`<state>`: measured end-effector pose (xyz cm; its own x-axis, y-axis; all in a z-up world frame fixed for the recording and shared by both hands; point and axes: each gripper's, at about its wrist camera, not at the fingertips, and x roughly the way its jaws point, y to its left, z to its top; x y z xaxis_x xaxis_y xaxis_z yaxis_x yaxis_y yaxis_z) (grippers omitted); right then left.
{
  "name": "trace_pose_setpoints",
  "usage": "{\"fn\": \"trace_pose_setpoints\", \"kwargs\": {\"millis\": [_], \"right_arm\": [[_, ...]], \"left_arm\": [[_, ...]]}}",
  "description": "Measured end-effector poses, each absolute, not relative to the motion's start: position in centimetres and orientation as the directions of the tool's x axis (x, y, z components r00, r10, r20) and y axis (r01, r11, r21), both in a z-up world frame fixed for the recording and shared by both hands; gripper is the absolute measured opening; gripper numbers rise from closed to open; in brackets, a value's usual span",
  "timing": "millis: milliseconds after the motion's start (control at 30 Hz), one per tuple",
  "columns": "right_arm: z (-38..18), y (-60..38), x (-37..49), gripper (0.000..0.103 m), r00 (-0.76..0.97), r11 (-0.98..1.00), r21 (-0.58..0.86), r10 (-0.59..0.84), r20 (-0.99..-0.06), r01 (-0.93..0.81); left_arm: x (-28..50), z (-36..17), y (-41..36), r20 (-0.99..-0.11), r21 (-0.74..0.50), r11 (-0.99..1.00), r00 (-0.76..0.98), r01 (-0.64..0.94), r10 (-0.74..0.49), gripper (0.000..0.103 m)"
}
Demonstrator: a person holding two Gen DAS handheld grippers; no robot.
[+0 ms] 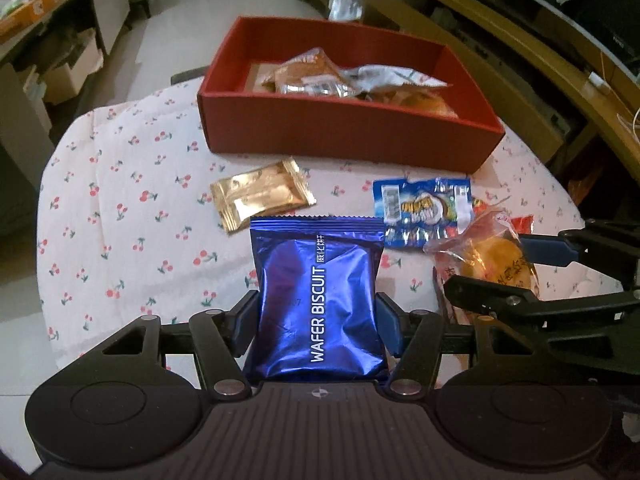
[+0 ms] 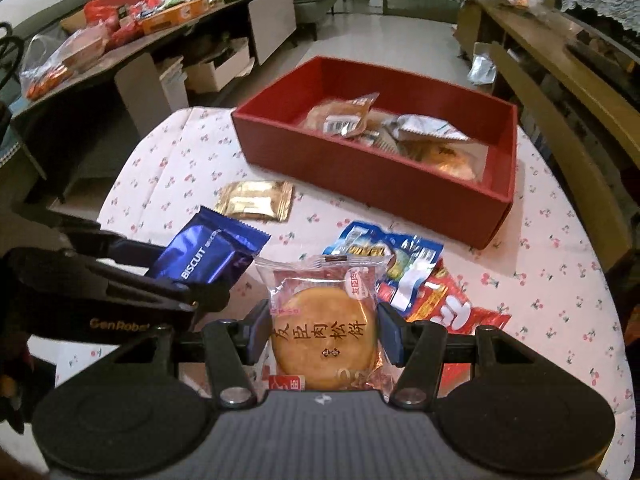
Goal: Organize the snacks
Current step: 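Carry the wafer pack with left tool while right tool carries the pastry pack into the box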
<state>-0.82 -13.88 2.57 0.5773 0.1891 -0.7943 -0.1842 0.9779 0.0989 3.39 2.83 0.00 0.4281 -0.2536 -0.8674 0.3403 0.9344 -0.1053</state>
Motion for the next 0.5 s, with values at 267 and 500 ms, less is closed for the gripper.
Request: {"fn": "trace_pose_setpoints", "kwargs": {"millis": [267,500], "right_arm": [[3.5,-14.3,-0.2,0.073,0.61,0.982,0.095,0.176,-0.772,-0.163],[4.0,-14.9,0.2,0.073,0.629,0.986,0.096,0.16,-0.761,-0.134]], "left_arm": [[4.1,1.0,2.7,-0.849,-0.121,0.938,0.456,0.325,-0.267,0.067],[4.6,1.5,2.6,-0.839,-0.12,0.939,0.473,0.323,-0.27,0.067]]}}
